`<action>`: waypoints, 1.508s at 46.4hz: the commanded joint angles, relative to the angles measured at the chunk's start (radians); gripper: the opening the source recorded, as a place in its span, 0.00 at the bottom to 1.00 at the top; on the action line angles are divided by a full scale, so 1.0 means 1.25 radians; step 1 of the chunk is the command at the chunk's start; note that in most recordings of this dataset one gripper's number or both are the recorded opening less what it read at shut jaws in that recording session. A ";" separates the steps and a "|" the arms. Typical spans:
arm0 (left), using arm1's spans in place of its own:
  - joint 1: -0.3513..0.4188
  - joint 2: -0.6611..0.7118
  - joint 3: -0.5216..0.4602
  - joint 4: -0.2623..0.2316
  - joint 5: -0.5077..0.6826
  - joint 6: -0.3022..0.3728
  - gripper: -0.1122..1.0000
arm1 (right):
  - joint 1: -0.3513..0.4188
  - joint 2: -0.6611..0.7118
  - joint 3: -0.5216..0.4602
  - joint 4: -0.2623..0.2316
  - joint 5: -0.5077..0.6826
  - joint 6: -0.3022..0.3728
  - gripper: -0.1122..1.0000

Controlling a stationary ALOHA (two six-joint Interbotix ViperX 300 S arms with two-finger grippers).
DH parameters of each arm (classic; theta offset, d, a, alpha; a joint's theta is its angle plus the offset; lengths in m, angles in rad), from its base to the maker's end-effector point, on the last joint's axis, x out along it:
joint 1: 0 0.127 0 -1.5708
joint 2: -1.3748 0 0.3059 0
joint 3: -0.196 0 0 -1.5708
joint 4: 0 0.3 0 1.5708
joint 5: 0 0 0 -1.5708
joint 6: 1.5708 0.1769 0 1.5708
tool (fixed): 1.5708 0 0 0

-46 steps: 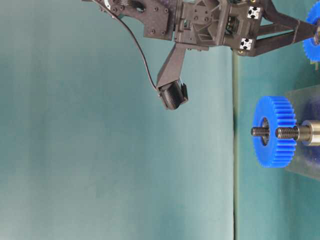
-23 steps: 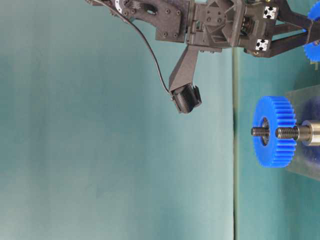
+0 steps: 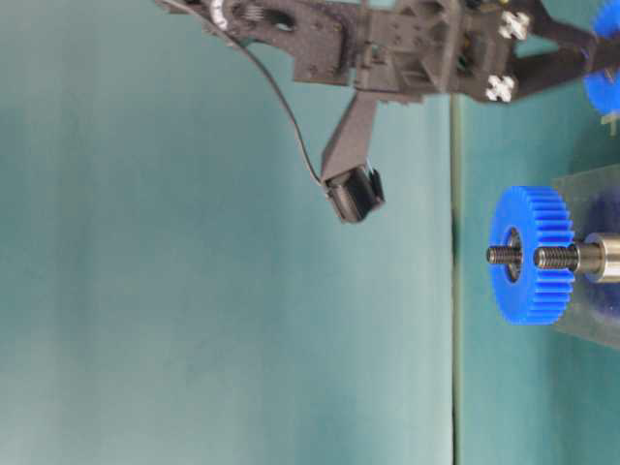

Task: Fit the small gear onto the shaft.
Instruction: 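Lower the right gripper and grasp the small blue gear by its hub, then lift the small gear and carry it left over the empty shaft, then lower the small gear onto the shaft beside the large gear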

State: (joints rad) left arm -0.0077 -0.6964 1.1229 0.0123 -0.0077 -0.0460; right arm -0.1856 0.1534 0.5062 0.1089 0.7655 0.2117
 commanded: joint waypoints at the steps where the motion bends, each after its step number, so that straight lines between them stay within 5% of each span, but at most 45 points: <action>1: 0.000 -0.001 -0.007 0.001 -0.007 -0.002 0.10 | 0.001 -0.056 -0.037 0.002 0.017 0.018 0.42; 14: 0.001 -0.001 -0.006 0.001 -0.009 -0.002 0.10 | 0.037 -0.069 -0.142 0.023 0.141 0.029 0.42; 37: 0.001 -0.002 -0.005 0.001 -0.009 -0.010 0.10 | 0.083 0.053 -0.345 0.023 0.164 0.022 0.42; 56: 0.001 -0.006 -0.002 0.001 -0.009 -0.039 0.10 | 0.103 0.102 -0.387 0.023 0.182 0.016 0.42; 70: 0.001 -0.006 -0.001 0.001 -0.009 -0.039 0.10 | 0.104 0.123 -0.387 -0.015 0.215 0.017 0.42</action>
State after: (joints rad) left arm -0.0077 -0.7026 1.1321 0.0107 -0.0092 -0.0966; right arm -0.0537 0.3114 0.0307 0.1012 1.0308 0.2378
